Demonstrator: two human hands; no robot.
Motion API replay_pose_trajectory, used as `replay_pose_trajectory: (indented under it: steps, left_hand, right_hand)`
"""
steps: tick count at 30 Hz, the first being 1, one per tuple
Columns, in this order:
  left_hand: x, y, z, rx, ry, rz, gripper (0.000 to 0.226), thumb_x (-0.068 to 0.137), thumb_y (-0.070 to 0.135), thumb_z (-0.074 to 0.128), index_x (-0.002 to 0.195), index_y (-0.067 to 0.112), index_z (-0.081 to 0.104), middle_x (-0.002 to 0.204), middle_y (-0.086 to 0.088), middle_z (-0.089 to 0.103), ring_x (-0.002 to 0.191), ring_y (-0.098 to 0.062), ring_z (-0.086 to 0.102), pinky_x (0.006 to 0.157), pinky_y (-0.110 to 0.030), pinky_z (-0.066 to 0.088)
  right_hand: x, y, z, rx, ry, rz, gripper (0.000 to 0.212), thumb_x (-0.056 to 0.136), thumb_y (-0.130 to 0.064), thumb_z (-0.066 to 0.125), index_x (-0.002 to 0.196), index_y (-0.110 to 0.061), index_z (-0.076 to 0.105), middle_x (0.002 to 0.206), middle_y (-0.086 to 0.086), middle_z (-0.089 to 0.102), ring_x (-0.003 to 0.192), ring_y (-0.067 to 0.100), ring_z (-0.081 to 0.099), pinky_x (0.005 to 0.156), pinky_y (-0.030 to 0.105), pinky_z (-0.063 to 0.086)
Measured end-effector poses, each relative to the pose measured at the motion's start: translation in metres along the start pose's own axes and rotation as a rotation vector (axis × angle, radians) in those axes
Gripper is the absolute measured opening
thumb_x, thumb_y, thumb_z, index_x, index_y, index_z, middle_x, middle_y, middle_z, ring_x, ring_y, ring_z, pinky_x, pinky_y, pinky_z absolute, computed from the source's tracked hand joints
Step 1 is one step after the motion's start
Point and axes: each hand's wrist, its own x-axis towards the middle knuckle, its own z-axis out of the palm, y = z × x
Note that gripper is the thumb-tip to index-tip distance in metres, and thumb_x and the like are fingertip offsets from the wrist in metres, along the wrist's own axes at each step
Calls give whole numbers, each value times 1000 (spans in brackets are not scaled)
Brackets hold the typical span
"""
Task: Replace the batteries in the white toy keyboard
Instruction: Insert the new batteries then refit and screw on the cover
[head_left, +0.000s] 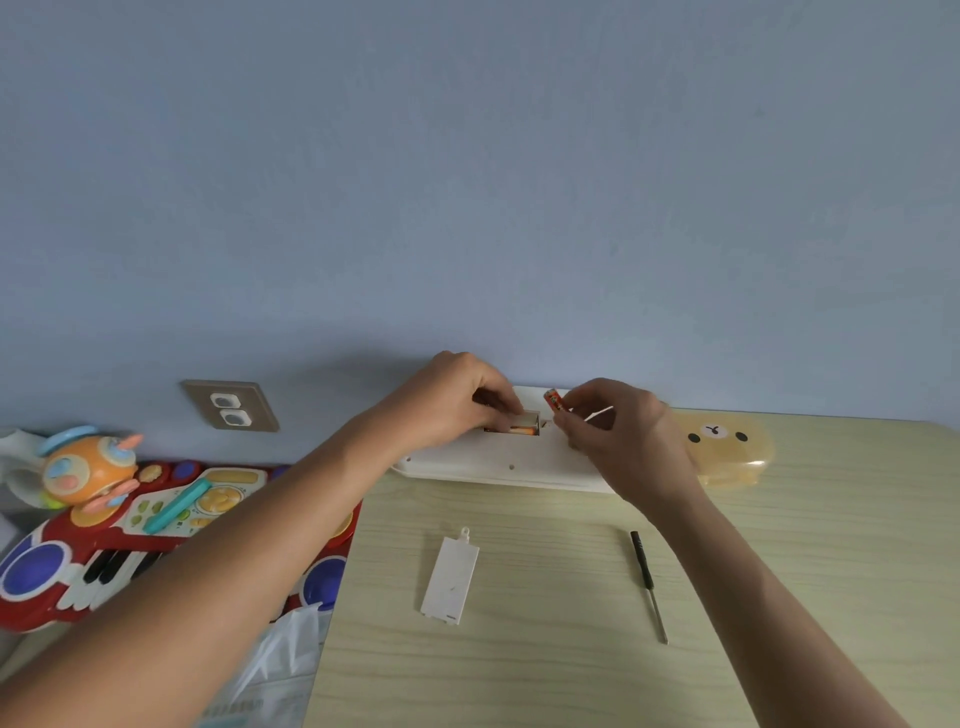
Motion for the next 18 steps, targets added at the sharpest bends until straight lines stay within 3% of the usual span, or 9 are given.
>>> replay_pose_trajectory:
  steps: [3, 6, 11, 15, 18]
  left_hand:
    - [-3, -3, -5, -103, 86, 9, 20, 83, 11, 79, 98, 23, 80, 89, 10, 78, 85, 2, 70, 75, -9, 48]
    - [-4, -5, -8, -190, 71, 14, 26, 82, 8, 79, 104, 23, 77, 95, 8, 79, 89, 0, 71, 72, -10, 48]
    - [-6, -9, -1, -190, 165, -8, 16, 79, 10, 82, 89, 20, 76, 83, 8, 78, 80, -5, 73, 72, -20, 55]
    - [-7, -8, 10, -139, 228, 10, 13, 76, 20, 83, 83, 24, 73, 81, 7, 77, 79, -2, 73, 71, -21, 56]
    - [-7, -7, 14, -96, 240, 25, 15, 74, 22, 80, 85, 28, 73, 81, 10, 76, 80, 0, 72, 74, -26, 58]
  right_hand:
    - [8, -12, 12, 36, -15, -17, 6, 83, -33, 74, 85, -27, 72, 74, -16, 75, 68, -2, 68, 59, 18, 47]
    - [16, -20, 23, 90, -25, 12, 10, 83, -36, 73, 87, -27, 73, 74, -14, 76, 70, -2, 69, 60, 20, 50]
    - [22, -24, 34, 254, -79, 71, 12, 82, -25, 76, 89, -19, 69, 72, -10, 78, 55, -7, 63, 52, 11, 41]
    - [25, -19, 36, 252, -75, 106, 10, 81, -26, 76, 88, -22, 70, 75, -9, 79, 69, 4, 71, 64, 25, 52]
    - [28, -14, 35, 212, -45, 86, 8, 78, -27, 78, 84, -25, 73, 77, -8, 77, 73, 9, 71, 66, 25, 52]
